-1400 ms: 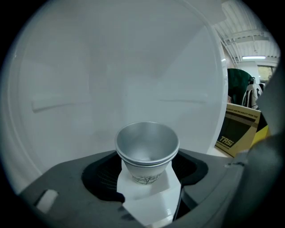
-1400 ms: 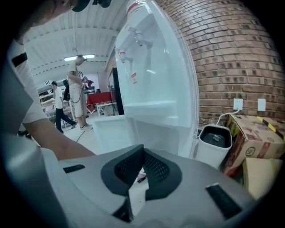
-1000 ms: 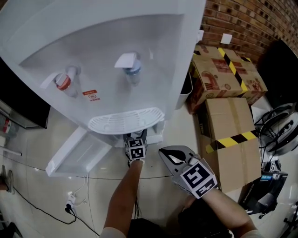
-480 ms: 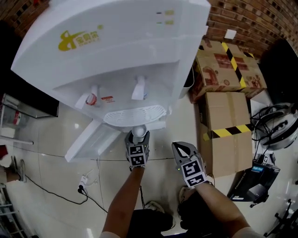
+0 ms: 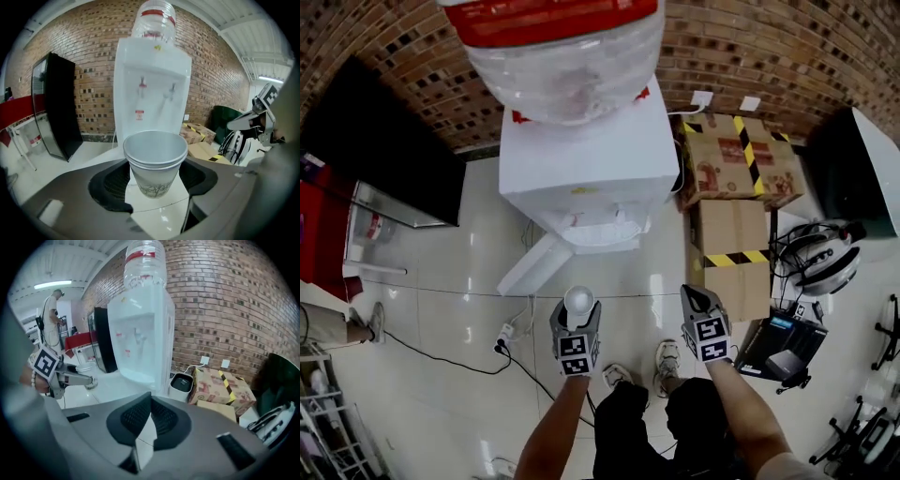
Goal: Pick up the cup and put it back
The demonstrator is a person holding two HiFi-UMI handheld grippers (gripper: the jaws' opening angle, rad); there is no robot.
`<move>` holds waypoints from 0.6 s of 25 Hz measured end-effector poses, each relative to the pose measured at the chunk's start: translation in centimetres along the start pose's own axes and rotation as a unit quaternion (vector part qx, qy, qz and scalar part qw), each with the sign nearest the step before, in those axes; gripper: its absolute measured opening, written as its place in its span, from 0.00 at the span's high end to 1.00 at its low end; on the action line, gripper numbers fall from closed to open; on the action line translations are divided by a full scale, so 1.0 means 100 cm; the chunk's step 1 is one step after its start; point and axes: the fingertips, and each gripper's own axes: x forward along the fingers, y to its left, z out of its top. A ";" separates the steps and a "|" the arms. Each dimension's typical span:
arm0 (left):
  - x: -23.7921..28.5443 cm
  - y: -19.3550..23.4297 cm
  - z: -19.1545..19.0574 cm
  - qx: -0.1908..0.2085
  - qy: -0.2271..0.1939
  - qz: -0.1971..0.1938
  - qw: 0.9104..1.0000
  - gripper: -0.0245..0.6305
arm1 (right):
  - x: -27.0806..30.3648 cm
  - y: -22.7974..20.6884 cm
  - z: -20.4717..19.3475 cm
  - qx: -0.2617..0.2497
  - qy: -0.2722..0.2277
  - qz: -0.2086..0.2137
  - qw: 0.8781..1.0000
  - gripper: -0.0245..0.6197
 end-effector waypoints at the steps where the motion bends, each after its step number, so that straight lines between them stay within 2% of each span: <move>1: -0.025 -0.004 0.017 -0.005 -0.006 -0.001 1.000 0.45 | -0.019 0.004 0.016 0.012 -0.004 0.000 1.000 0.94; 5: -0.101 -0.010 0.087 -0.016 -0.037 -0.001 0.999 0.45 | -0.081 0.021 0.083 0.068 -0.032 0.009 0.997 0.94; 8: -0.153 -0.009 0.118 -0.023 -0.034 0.014 0.999 0.45 | -0.125 0.034 0.115 0.091 -0.049 0.010 0.995 0.94; 10: -0.183 -0.008 0.135 -0.030 -0.034 0.020 0.999 0.45 | -0.151 0.043 0.132 0.091 -0.058 0.011 0.994 0.94; 15: -0.232 -0.022 0.181 -0.047 -0.077 0.021 0.996 0.45 | -0.202 0.044 0.164 0.070 -0.080 0.015 0.994 0.94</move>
